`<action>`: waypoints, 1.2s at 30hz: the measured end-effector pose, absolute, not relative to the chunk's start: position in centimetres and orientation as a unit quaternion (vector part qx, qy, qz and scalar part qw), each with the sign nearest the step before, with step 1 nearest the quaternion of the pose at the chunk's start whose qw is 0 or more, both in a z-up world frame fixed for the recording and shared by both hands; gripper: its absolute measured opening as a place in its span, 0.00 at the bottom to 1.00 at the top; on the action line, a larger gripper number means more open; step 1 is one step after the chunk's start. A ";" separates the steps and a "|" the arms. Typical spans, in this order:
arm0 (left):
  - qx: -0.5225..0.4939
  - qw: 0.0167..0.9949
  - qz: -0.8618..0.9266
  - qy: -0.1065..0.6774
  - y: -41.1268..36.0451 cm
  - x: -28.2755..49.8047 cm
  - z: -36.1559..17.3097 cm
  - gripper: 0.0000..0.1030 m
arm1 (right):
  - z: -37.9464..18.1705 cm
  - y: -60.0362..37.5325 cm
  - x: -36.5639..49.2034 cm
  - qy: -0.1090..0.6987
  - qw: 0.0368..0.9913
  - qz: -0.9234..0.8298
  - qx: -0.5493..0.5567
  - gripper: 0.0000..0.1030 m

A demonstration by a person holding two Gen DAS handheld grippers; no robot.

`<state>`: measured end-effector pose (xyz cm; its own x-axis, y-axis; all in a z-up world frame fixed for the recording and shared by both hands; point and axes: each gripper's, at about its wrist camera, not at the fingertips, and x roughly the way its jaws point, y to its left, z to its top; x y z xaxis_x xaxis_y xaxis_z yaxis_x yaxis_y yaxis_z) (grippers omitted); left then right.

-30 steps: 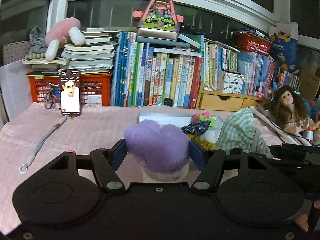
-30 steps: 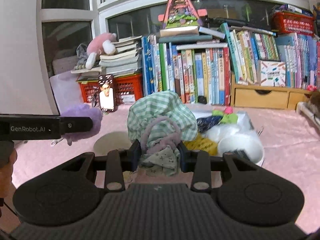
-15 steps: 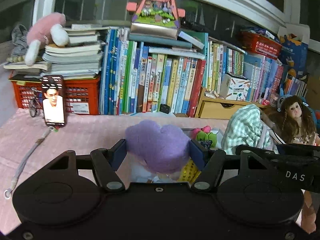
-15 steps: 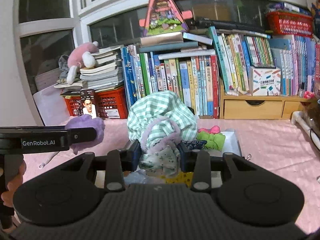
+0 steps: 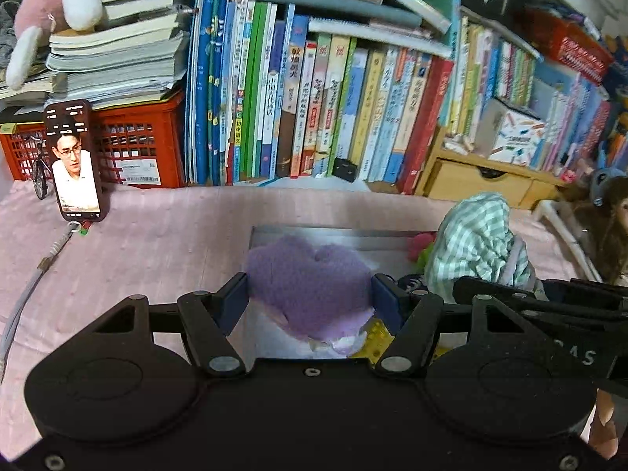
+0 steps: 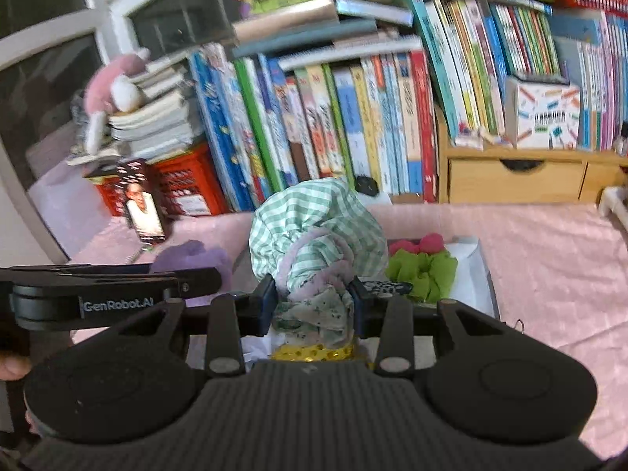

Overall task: Organize soft objects
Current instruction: 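Lower the purple plush with the left tool while the right tool lowers the gingham bundle into the box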

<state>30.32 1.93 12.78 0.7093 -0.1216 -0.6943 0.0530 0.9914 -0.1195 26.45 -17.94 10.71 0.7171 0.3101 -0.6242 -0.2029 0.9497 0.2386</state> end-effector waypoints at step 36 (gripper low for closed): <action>-0.011 0.884 -0.031 0.467 1.5 40.4 6.0 0.64 | 3.5 -15.4 37.4 0.476 0.873 0.098 0.041 0.42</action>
